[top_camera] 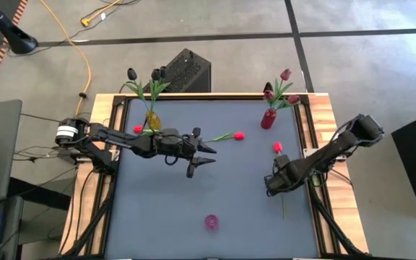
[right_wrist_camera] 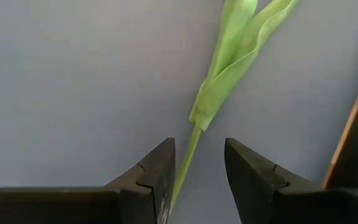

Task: Sort flowers into vase by color
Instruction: Put the bottom red flower into the violet vase

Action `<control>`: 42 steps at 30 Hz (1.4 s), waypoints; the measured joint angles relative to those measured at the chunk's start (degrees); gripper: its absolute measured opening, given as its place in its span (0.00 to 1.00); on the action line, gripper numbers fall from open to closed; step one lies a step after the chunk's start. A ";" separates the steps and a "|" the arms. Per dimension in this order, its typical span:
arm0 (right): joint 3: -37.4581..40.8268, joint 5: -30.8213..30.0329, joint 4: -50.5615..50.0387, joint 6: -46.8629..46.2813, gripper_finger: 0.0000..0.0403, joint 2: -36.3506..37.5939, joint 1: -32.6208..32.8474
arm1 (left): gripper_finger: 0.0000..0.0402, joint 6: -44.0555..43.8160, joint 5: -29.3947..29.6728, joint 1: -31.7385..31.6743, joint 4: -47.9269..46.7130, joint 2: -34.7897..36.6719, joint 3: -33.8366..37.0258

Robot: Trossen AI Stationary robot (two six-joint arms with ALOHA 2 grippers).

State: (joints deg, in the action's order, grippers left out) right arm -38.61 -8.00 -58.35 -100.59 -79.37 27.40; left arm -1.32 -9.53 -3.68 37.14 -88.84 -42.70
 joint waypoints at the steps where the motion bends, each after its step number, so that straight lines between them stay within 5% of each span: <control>1: 0.00 0.21 0.38 0.17 0.41 -0.66 0.00 | 0.35 0.00 0.02 0.00 -0.18 0.00 0.00; 10: 3.92 2.06 9.20 2.09 0.38 -2.23 -0.02 | 0.35 -0.34 0.10 0.00 -0.30 0.00 0.00; 17: 4.12 0.86 10.55 2.78 0.13 0.66 -0.02 | 0.35 -0.93 0.10 0.00 -0.26 0.00 0.00; 20: 4.35 -1.61 10.36 3.56 0.04 2.05 -0.02 | 0.35 -1.40 0.10 0.01 -0.24 0.00 0.00; 28: 0.10 -15.35 11.55 8.74 0.04 7.12 0.18 | 0.35 -3.24 -0.26 0.00 -0.27 0.00 0.00; 36: -4.72 -32.08 28.75 33.07 0.04 13.30 3.46 | 0.35 -4.11 -0.28 0.01 -0.48 0.00 0.00; 42: -4.72 -34.64 54.38 58.73 0.04 14.37 5.21 | 0.35 -4.11 1.06 0.01 -0.48 0.00 0.00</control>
State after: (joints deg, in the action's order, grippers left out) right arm -43.33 -42.64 -3.97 -41.85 -65.00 32.60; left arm -5.43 -8.47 -3.68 36.67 -88.84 -42.70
